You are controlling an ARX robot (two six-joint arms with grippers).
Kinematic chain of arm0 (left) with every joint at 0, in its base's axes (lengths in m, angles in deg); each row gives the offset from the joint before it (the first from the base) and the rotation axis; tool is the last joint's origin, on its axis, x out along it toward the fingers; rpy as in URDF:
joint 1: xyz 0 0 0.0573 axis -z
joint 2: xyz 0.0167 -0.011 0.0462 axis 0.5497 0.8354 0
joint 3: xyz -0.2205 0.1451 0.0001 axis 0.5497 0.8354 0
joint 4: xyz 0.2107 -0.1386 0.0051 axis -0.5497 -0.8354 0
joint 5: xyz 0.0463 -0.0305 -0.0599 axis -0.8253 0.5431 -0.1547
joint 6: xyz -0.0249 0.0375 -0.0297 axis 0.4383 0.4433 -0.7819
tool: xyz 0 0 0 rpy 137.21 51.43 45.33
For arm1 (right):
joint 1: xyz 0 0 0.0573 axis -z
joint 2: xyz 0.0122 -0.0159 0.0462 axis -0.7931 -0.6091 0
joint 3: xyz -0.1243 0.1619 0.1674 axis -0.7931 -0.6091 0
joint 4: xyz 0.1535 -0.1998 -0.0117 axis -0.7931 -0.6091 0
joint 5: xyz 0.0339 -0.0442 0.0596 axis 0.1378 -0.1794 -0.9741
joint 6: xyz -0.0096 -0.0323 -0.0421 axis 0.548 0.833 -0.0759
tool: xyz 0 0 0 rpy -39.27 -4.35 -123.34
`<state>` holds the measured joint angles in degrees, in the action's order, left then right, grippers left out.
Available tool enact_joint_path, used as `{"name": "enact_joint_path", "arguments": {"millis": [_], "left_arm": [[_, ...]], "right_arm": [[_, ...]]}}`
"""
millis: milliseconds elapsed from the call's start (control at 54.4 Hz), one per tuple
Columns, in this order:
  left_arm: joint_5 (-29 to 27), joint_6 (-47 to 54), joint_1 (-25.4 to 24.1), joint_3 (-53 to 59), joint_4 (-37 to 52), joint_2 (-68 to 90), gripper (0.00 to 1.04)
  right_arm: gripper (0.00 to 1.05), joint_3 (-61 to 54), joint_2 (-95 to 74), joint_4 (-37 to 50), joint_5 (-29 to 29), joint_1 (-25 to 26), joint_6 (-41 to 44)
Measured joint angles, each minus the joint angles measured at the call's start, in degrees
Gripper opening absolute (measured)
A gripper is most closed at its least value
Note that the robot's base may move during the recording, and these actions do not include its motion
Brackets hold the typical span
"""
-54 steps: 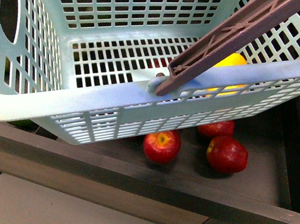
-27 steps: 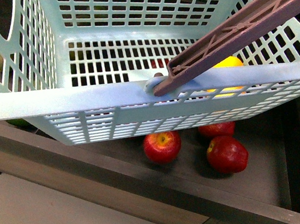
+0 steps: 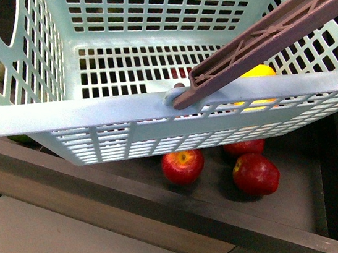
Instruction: Pick mango and avocado into basket
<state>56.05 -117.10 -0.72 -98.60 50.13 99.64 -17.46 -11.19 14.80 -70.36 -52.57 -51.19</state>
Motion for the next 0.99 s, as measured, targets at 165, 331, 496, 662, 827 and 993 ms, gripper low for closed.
{"name": "enact_joint_path", "arguments": {"millis": [165, 331, 496, 662, 827, 993], "left_arm": [[-0.04, 0.0, 0.0, 0.0, 0.0, 0.0, 0.16], [0.09, 0.0, 0.0, 0.0, 0.0, 0.02, 0.16], [0.02, 0.0, 0.0, 0.0, 0.0, 0.0, 0.16], [-0.11, 0.0, 0.0, 0.0, 0.0, 0.0, 0.16], [0.0, 0.04, 0.26, 0.0, 0.0, 0.0, 0.16], [1.38, -0.33, 0.61, 0.0, 0.0, 0.02, 0.16]], "right_arm": [[0.02, -2.43, 3.58, -0.2, -0.02, 0.0, 0.0], [0.26, -4.17, 3.69, 0.66, -0.02, 0.0, 0.0], [0.54, -4.17, 3.69, 0.72, -0.02, 0.0, 0.0], [0.88, -4.17, 3.69, 0.72, -0.02, 0.0, 0.0], [0.96, -4.17, 3.69, 0.72, 0.17, 0.02, -0.07], [0.96, -4.17, 3.76, 0.79, 0.15, 0.07, -0.07]]}}
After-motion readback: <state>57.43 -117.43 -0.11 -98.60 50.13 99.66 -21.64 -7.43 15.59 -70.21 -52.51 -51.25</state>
